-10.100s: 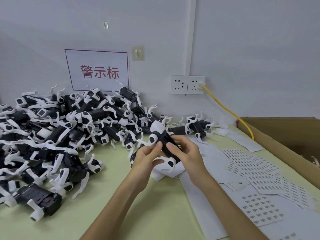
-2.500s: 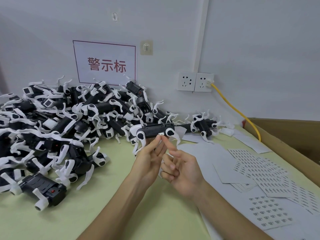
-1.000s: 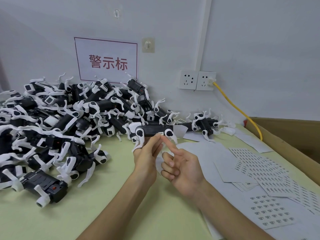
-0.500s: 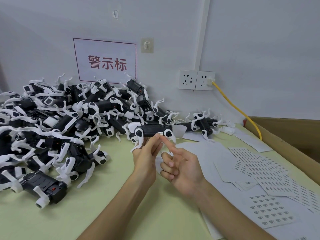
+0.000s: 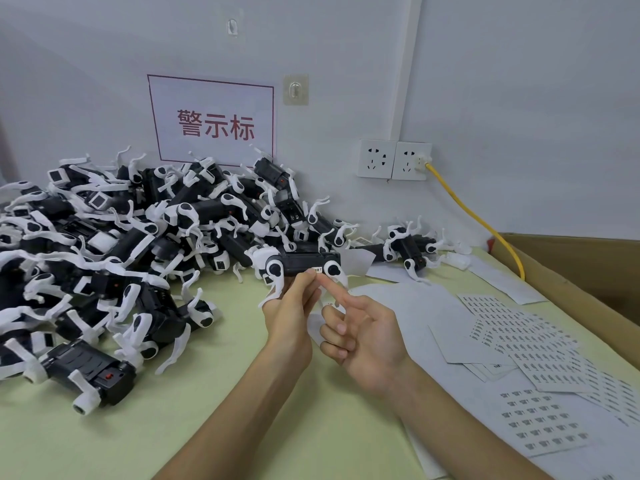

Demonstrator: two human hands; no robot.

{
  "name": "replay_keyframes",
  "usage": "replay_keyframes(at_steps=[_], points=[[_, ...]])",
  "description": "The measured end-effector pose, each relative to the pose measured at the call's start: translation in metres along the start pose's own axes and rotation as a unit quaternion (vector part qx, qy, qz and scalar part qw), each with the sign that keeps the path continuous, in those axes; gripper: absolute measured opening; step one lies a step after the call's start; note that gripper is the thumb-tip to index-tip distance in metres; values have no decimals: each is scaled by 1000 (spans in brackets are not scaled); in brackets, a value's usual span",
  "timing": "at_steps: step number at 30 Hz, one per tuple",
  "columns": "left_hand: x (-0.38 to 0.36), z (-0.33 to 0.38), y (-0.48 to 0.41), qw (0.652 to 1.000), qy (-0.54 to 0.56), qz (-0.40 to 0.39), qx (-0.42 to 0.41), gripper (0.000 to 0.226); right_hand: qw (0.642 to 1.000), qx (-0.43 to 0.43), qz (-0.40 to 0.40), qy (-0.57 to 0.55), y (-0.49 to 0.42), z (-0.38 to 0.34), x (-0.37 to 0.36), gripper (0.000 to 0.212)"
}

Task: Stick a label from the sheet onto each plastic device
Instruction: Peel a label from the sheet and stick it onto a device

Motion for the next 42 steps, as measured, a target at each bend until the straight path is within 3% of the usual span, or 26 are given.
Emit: replay_keyframes(at_steps=[20, 34, 42], points=[[8, 0, -2, 997, -21, 69, -30, 10, 1000, 6, -14, 6, 0, 0, -5, 53], [7, 7, 1, 995, -36, 73, -61, 20, 999, 3, -49, -3, -2, 1, -5, 50], [12, 12, -5, 996, 32, 82, -31, 14, 999, 14, -29, -20, -1, -4, 1, 51]])
Point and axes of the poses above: each hand's wrist, its own y-axis away from the middle knuckle, its own x-axis out of the back of the hand, z = x × y, the point moved 8 cm from there along -y, towards the middle knuckle, and after that the axes turned 1 degree about -z, right-handed, at the moved point
